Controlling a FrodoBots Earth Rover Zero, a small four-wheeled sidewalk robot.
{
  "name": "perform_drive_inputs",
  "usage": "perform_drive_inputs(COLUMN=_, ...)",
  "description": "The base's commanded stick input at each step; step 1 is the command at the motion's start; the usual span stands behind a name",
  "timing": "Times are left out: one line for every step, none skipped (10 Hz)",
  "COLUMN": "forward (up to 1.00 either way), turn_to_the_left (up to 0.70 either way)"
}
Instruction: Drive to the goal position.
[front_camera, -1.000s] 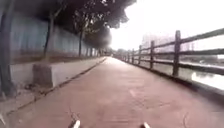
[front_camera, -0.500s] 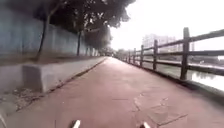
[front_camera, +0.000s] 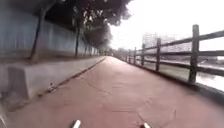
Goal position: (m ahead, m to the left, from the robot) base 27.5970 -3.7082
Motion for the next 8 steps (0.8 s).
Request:
perform_drive_inputs(forward=0.70, turn_to_the_left=0.00)
perform_drive_inputs(forward=0.70, turn_to_the_left=0.00)
perform_drive_inputs(forward=0.70, turn_to_the_left=0.00)
perform_drive_inputs(forward=0.70, turn_to_the_left=0.00)
perform_drive_inputs(forward=0.70, turn_to_the_left=0.00)
perform_drive_inputs(forward=0.70, turn_to_the_left=0.00)
perform_drive_inputs(forward=0.70, turn_to_the_left=0.00)
perform_drive_inputs(forward=0.70, turn_to_the_left=0.00)
